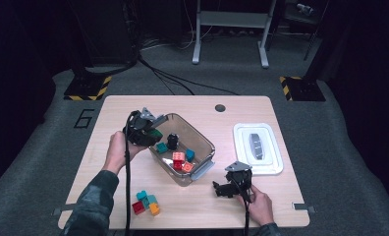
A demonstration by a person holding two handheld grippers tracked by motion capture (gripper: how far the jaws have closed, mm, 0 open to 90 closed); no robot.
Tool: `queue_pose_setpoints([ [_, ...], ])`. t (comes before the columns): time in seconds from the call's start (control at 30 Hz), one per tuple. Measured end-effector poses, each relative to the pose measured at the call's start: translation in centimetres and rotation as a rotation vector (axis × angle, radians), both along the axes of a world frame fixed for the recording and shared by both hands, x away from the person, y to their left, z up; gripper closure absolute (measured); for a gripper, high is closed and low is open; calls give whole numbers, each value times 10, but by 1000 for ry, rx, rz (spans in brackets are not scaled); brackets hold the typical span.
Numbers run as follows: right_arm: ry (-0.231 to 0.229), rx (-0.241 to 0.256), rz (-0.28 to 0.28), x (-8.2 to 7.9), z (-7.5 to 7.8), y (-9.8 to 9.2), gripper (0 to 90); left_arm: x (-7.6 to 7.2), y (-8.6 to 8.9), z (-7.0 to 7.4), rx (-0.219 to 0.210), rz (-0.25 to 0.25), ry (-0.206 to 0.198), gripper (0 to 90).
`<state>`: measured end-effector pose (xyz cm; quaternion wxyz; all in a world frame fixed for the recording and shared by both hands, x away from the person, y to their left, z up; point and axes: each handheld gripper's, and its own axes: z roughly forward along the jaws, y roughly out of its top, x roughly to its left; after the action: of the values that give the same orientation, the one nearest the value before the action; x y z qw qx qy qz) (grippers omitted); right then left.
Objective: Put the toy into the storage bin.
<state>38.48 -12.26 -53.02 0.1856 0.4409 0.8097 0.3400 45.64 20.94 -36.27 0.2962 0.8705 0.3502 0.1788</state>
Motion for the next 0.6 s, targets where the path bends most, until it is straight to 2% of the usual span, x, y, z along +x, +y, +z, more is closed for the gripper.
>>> queue_pose_setpoints([
  [0.6, 0, 0, 0, 0, 0, 0, 0, 12, -17, -30, 13, -19, 81, 584],
])
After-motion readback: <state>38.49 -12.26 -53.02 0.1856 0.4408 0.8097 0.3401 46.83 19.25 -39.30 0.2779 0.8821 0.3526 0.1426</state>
